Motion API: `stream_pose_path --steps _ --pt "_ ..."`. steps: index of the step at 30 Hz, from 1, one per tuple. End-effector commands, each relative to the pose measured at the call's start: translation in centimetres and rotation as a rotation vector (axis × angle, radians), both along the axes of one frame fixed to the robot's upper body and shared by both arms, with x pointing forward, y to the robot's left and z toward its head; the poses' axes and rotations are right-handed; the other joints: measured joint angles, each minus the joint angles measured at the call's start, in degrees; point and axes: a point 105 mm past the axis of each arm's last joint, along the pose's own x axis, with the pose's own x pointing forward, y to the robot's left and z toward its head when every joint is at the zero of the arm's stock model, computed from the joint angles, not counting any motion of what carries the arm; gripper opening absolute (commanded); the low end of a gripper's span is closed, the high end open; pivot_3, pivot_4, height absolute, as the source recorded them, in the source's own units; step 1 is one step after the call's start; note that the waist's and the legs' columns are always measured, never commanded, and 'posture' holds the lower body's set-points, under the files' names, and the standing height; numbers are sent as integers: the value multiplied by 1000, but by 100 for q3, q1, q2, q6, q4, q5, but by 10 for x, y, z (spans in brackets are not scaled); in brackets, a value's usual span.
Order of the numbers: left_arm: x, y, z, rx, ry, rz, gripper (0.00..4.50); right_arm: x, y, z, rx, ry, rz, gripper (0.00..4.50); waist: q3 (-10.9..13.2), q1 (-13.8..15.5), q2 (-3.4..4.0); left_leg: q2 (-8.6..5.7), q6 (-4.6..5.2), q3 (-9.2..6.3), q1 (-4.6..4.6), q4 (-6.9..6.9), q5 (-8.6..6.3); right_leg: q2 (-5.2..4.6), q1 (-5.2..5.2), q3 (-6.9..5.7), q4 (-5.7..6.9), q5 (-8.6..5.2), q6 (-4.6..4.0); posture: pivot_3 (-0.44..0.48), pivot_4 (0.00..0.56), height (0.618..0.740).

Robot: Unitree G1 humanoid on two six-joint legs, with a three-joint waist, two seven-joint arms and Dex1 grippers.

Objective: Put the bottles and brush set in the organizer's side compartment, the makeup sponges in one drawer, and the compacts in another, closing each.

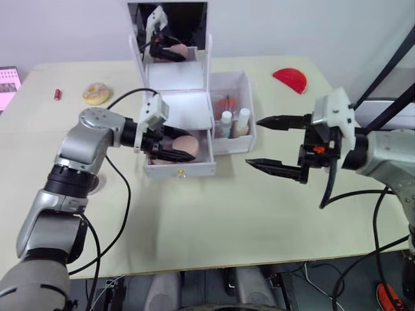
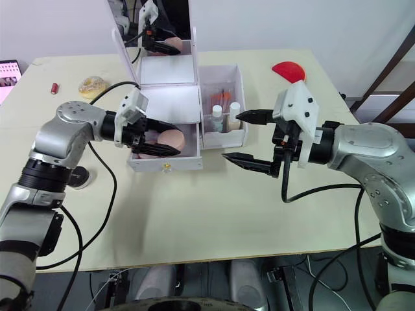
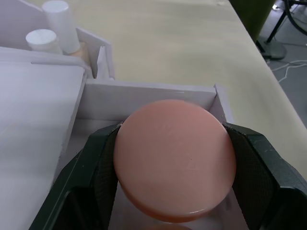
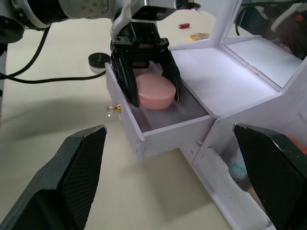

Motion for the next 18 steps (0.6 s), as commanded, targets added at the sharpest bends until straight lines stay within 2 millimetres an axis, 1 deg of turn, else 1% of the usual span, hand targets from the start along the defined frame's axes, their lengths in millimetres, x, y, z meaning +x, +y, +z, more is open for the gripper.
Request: stream_pose_path --steps 1,9,18 --pt "1 -2 8 -18 -46 -6 2688 -6 5 10 15 -42 28 4500 0 3 0 0 0 0 0 0 0 0 0 0 0 0 0 0 150 739" --pt "2 -8 8 -50 -38 -5 2688 -6 7 8 25 -34 25 4500 0 -2 0 0 1 -1 4 5 0 1 0 1 13 1 1 0 150 739" --pt "2 -8 11 -59 -43 -3 2688 -7 8 7 25 -31 23 4500 0 -2 0 0 1 -1 13 7 1 1 0 3 33 -1 0 0 150 739"
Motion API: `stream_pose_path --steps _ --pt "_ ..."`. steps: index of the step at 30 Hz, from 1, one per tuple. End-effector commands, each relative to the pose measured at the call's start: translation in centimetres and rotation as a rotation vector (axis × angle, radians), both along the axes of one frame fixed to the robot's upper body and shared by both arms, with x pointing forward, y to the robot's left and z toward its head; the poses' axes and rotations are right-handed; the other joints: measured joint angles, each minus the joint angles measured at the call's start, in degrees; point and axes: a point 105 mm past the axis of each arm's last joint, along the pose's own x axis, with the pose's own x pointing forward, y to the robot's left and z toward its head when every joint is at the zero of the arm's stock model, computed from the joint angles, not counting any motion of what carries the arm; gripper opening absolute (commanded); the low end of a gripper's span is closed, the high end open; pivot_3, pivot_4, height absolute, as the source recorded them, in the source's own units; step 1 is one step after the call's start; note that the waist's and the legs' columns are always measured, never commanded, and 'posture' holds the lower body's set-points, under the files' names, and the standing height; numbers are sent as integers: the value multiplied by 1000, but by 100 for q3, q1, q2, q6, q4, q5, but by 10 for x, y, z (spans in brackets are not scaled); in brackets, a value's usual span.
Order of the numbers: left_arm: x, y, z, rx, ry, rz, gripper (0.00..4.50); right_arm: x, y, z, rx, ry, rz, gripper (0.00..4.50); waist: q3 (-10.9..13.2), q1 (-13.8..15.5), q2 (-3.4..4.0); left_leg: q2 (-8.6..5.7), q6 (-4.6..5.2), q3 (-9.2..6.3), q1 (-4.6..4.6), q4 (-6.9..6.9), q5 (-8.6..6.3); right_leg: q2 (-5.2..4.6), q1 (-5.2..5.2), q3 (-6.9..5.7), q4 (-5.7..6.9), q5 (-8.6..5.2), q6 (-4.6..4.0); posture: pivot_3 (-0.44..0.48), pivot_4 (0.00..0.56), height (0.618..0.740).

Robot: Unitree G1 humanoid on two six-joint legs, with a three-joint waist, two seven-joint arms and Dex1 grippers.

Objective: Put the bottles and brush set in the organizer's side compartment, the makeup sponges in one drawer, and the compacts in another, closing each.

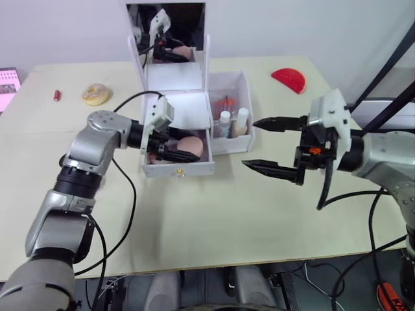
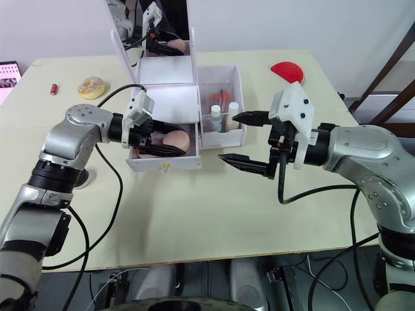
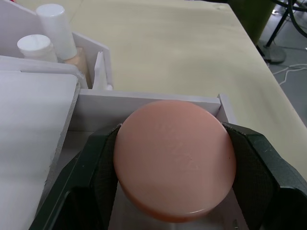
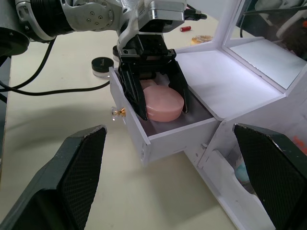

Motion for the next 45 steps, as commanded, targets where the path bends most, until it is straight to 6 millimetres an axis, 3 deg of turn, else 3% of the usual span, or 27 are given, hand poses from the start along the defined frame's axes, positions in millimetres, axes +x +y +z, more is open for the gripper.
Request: stream_pose_path --steps 1,4,6,8,15,23,26,30,33,38,45 --pt "-1 1 16 -36 -48 0 2688 -6 4 7 5 -43 21 4500 0 0 0 0 0 0 2 0 0 0 0 0 4 -1 0 0 150 739" --pt "-1 1 18 -41 -48 1 2688 -6 4 7 7 -45 19 4500 0 0 0 0 0 0 7 1 0 1 0 2 12 -1 -1 0 150 739" --pt "0 1 18 -43 -46 2 3731 -6 4 7 8 -45 18 4500 0 -1 0 0 0 0 10 1 0 1 0 3 16 -1 -1 0 150 739" --pt "0 2 18 -43 -48 4 4478 -6 4 7 8 -45 18 4500 0 -1 0 0 1 0 11 1 1 2 0 4 17 -1 -1 0 150 739" --pt "1 2 21 -52 -54 10 4478 -6 4 7 11 -46 13 4500 0 -1 0 0 1 0 12 3 1 3 0 5 21 -1 -1 0 150 739" --pt "-7 6 46 -128 -54 6 4478 -6 5 4 10 -39 19 4500 0 -5 0 0 1 0 12 3 1 3 0 5 22 -1 -1 0 150 739" --pt "-20 10 57 -163 -23 -18 3649 -6 6 3 11 -37 22 4500 0 -17 -1 0 1 0 14 2 1 3 0 7 23 -1 0 0 150 739" --pt "-46 17 58 -159 43 -56 1556 -6 7 2 14 -34 28 4500 0 -28 0 5 1 1 18 0 1 7 0 9 26 -2 0 0 150 739" --pt "-67 27 38 -84 93 -48 68 -7 8 2 18 -33 33 4500 0 -40 0 9 1 3 25 -3 1 10 0 12 28 -3 -1 0 150 739" --pt "-85 43 16 8 129 13 68 -7 9 1 20 -25 40 4500 2 5 -5 21 1 5 34 -3 1 24 4 16 28 -4 -7 0 150 739" --pt "-73 55 5 41 95 138 68 -6 10 -1 19 -16 47 4500 2 -6 -7 26 1 3 41 5 1 35 15 22 23 -7 -2 0 150 739"
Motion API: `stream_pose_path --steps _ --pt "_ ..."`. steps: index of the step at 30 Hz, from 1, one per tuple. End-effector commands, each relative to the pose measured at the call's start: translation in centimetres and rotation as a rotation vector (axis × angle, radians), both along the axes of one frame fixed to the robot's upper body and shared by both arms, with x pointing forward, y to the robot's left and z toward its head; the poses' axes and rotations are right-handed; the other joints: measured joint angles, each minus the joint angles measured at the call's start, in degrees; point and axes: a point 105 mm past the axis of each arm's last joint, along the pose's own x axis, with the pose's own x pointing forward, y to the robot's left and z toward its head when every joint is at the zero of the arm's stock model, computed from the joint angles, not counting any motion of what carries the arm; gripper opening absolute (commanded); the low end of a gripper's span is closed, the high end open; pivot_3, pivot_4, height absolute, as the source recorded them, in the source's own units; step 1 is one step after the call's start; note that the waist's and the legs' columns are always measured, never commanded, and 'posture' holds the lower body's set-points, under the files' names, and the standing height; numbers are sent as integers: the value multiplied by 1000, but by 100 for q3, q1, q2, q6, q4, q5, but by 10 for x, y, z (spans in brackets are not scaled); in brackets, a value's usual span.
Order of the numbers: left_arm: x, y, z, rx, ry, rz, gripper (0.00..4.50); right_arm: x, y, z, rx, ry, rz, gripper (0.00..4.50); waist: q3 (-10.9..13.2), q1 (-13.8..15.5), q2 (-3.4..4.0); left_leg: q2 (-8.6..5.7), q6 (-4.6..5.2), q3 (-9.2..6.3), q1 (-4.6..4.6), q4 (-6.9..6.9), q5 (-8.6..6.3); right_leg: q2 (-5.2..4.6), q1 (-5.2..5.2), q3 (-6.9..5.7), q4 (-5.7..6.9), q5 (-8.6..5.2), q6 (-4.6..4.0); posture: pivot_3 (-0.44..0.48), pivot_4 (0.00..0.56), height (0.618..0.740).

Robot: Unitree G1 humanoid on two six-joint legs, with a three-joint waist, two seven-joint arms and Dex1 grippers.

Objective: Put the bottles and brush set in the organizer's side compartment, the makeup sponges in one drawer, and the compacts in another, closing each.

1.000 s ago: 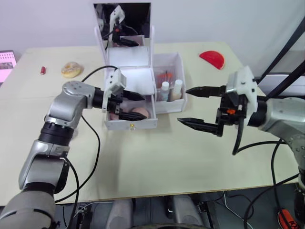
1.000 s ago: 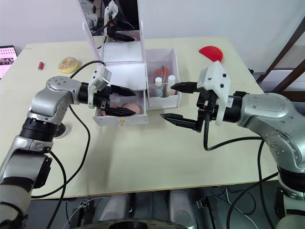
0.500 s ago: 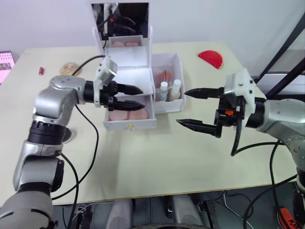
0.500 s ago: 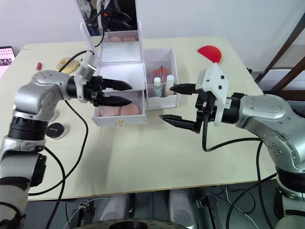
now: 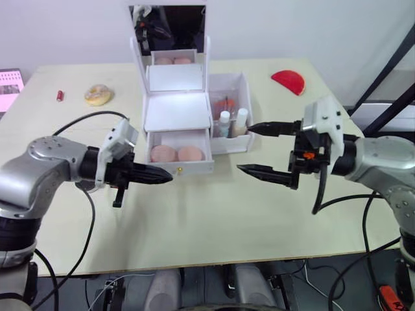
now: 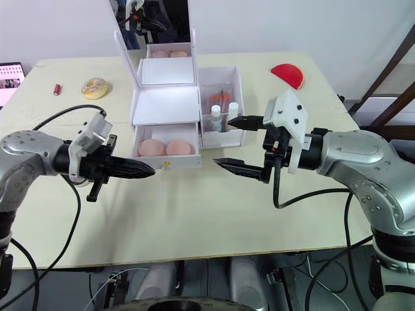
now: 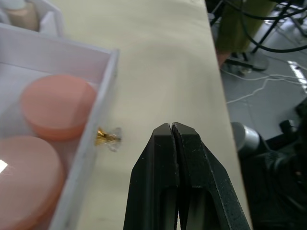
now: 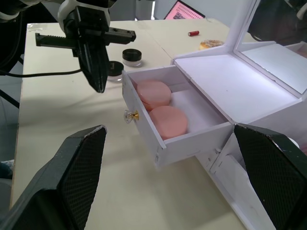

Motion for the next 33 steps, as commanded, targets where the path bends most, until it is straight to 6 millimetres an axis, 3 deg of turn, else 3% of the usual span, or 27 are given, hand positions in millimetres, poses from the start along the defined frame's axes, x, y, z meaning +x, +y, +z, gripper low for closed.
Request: stream_pose_path --steps 1,5,14,33 --pt "6 9 -2 34 -53 47 68 -3 3 6 3 -34 18 4500 0 -12 0 3 0 0 0 -2 0 3 0 0 0 1 -2 0 150 739" --pt "11 18 -10 47 -39 83 68 -3 3 5 4 -32 13 4500 0 -12 0 18 0 0 5 -14 0 23 -6 2 2 2 -25 0 150 739" --pt "15 36 -4 48 -2 109 68 -6 3 2 10 -27 -7 4500 0 -8 0 20 0 2 8 -17 0 22 -6 2 2 -4 -24 0 150 739" --pt "44 19 -12 96 -95 137 68 -8 2 8 19 -51 -21 4500 1 5 0 20 0 2 10 -14 0 22 -4 2 2 -5 -22 0 150 739"
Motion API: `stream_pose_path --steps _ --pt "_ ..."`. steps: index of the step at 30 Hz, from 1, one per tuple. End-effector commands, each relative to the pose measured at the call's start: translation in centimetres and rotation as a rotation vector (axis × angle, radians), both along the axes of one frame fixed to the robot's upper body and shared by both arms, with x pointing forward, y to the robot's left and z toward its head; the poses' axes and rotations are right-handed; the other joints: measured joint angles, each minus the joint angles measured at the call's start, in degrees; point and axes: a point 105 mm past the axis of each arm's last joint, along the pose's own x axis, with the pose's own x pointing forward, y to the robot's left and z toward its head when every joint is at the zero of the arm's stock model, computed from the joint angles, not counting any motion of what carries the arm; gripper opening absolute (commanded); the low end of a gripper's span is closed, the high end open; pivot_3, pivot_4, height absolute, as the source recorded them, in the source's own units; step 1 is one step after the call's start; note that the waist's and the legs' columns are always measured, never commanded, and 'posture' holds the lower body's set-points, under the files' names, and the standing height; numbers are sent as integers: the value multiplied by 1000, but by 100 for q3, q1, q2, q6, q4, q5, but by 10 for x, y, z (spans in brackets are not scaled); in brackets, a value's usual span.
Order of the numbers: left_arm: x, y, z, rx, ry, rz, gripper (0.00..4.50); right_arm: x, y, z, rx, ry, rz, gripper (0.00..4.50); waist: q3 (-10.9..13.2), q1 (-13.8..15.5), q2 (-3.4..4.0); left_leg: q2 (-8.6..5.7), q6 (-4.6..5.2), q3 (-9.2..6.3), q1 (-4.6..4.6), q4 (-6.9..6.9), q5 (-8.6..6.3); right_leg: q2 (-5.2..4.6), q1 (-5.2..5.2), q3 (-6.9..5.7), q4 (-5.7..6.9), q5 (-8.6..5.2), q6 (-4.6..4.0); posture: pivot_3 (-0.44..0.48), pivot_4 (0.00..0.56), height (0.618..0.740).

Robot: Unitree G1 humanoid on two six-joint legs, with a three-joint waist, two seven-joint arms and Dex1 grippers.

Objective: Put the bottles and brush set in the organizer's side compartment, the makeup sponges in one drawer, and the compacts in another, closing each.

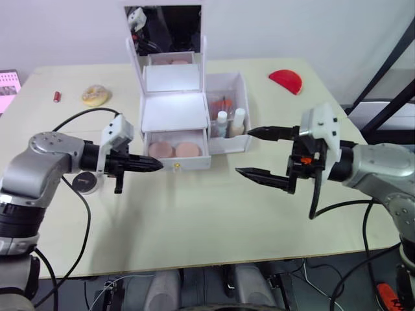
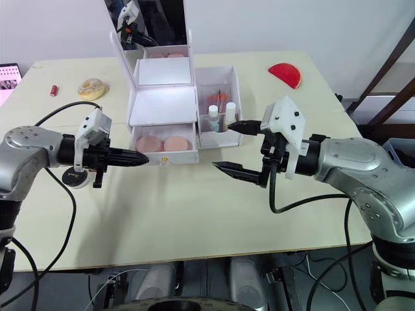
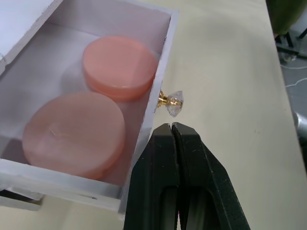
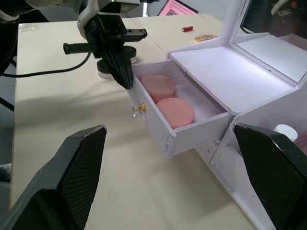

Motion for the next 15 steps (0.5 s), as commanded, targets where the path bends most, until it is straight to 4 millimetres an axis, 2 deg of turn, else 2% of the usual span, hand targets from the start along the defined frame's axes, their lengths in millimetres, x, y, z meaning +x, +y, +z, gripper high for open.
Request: stream_pose_path --steps 1,8,15 --pt "10 -1 7 15 -65 21 68 -5 0 14 7 -66 13 4500 1 -6 -2 0 0 0 0 1 0 0 0 0 0 0 0 0 150 739" --pt "40 -8 10 -13 -150 105 68 -6 2 14 6 -64 26 4500 1 -4 -2 0 0 1 -4 0 0 0 0 0 -1 2 -3 0 150 739" --pt "56 -9 7 -24 -190 170 68 -7 4 13 6 -59 32 4500 1 -8 -2 0 0 -1 -4 -3 0 2 -1 0 -1 6 -8 0 150 739"
